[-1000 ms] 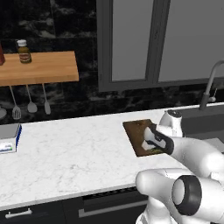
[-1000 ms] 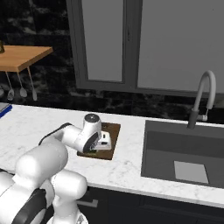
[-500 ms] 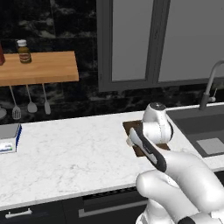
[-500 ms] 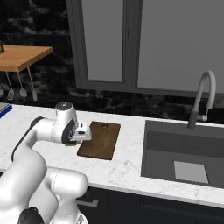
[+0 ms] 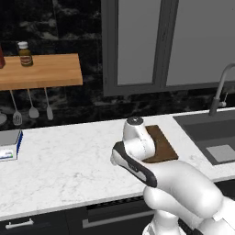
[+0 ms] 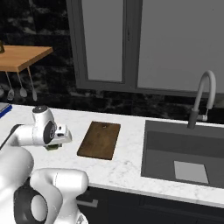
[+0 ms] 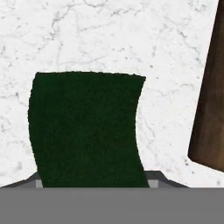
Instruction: Pick up the sponge from the counter and clean the cutting board by briefly scrubbing or pressing down on the cutting board. Once finished, release the sponge.
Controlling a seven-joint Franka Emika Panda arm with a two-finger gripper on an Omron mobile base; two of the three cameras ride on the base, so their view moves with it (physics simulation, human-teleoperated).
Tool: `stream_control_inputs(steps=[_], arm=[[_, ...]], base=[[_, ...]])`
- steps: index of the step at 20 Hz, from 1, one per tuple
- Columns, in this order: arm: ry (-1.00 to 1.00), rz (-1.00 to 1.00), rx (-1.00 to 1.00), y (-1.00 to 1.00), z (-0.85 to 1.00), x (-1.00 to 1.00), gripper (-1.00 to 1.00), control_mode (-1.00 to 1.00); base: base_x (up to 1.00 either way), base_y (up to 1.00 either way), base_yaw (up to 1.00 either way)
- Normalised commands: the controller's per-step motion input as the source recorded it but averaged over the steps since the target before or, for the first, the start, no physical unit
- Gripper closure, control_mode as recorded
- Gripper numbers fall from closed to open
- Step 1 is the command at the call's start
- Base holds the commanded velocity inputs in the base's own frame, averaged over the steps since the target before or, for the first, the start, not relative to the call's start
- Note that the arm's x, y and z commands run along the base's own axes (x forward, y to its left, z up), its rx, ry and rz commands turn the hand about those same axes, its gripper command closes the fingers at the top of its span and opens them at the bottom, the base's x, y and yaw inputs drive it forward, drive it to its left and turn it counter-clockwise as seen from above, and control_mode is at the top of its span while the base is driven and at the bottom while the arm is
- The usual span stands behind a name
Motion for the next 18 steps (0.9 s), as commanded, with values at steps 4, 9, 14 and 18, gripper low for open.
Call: stream_control_inputs(steps=[4,9,14,18], arm=[[0.14,0.08,0.0,0.05,-0.56,0.53,1.0,-1.0],[0.06,0.08,0.0,0.0,-0.33,0.56,-1.0,-1.0],[0.0,0.05,0.0,0.17,-0.04,0.33,-1.0,-1.0],[-0.01,0.03,0.0,0.28,0.0,0.09,-1.0,-1.0]], base=[[0.0,0.0,0.0],[0.0,0.0,0.0],[0.0,0.0,0.0],[0.0,0.0,0.0]])
